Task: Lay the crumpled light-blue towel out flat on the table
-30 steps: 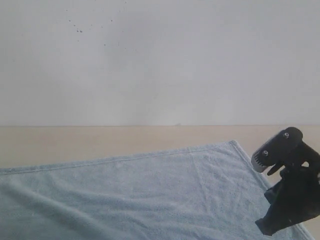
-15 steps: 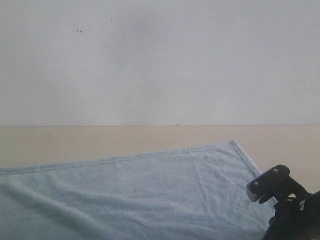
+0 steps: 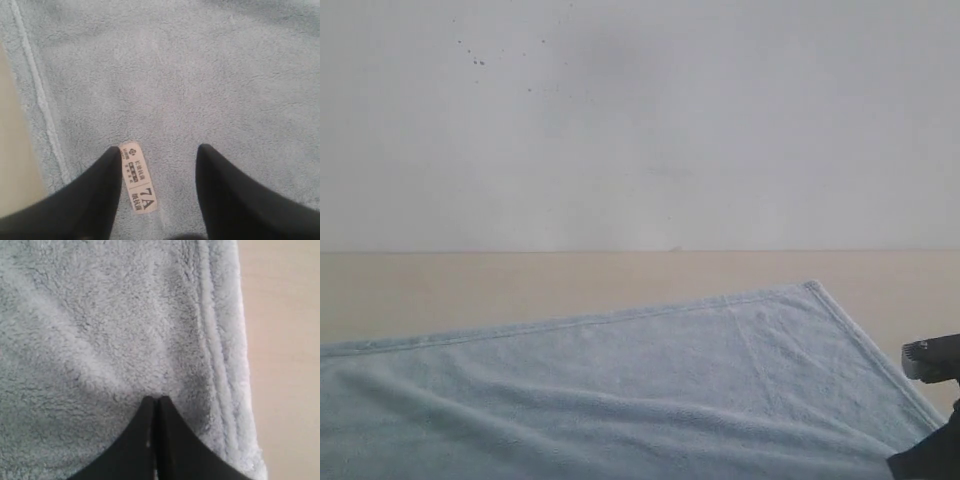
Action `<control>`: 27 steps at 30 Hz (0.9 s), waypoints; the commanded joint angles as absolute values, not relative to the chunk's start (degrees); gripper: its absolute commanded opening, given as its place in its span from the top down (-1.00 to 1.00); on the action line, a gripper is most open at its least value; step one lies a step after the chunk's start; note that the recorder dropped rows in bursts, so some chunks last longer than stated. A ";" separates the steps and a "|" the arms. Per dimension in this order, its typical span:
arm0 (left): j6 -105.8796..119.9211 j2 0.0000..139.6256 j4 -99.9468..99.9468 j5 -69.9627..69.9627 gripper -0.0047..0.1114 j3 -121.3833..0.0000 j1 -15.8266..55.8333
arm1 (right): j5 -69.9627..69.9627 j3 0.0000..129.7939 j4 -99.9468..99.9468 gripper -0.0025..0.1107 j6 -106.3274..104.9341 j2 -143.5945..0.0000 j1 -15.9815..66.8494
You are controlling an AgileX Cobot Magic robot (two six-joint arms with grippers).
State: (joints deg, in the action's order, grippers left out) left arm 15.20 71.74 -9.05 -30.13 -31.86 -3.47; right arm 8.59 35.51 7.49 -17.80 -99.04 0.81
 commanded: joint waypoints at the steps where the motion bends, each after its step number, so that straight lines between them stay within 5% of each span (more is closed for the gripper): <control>1: 15.53 71.74 -9.88 -30.70 0.15 -31.59 -3.23 | 15.31 34.33 6.65 0.96 -17.19 -96.80 -0.11; 7: 16.45 71.84 -12.45 -31.04 0.15 -32.04 -3.23 | 8.51 38.02 12.34 0.96 -23.17 -85.06 9.75; 17: 19.22 71.83 -17.18 -29.96 0.15 -32.04 -3.23 | 15.17 68.61 12.34 0.96 -18.47 -106.39 8.49; 27: 25.80 71.83 -23.57 -28.93 0.15 -32.04 -3.23 | 21.00 83.09 11.36 0.96 -16.63 -122.68 8.49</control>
